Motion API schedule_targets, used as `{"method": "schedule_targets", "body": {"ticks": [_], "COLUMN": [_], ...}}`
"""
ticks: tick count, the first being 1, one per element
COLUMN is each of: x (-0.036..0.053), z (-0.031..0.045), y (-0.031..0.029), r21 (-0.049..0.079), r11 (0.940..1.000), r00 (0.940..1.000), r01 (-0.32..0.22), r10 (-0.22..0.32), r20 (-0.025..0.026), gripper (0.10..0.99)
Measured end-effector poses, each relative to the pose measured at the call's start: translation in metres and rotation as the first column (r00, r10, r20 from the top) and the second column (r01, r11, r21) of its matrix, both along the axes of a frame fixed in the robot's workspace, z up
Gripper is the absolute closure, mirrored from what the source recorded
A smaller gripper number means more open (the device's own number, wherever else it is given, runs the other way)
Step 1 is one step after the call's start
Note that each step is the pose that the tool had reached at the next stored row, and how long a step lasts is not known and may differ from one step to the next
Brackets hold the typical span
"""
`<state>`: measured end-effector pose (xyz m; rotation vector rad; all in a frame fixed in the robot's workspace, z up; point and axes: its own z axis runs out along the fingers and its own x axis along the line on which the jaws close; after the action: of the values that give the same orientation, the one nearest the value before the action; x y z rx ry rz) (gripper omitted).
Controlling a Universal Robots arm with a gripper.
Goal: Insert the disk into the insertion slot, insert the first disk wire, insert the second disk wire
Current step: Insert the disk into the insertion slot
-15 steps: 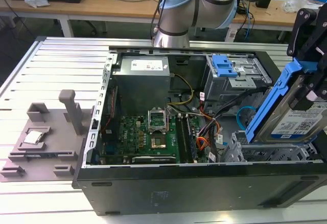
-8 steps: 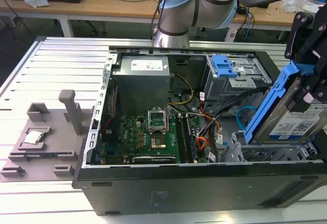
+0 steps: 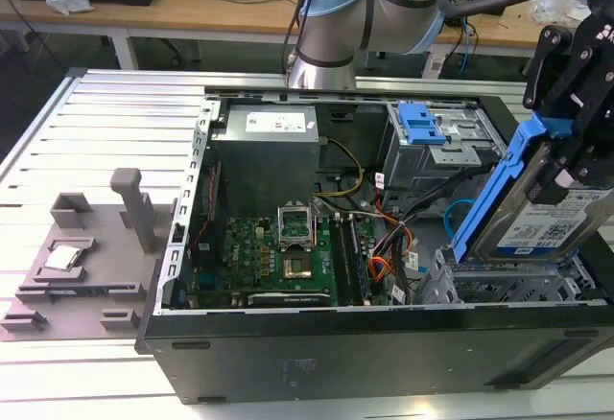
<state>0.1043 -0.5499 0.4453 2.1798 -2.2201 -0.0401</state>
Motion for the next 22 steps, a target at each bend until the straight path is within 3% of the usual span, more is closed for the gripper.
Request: {"method": "schedule_targets", "body": {"ticks": [17, 20, 22], "x": [0.0009, 0.001, -0.0007], "z": [-0.0211, -0.0215, -0.0197], "y": [0.0033, 0.0033, 0.0033], "r21": [0.0, 0.0, 0.001], "r11": [1.0, 1.0, 1.0], "r00": [1.0, 1.0, 1.0], "r01": [-0.002, -0.003, -0.003], "r10": [0.002, 0.003, 0.003], "r20": [-0.0001, -0.0001, 0.0041], "gripper": [0.722, 0.722, 0.722]}}
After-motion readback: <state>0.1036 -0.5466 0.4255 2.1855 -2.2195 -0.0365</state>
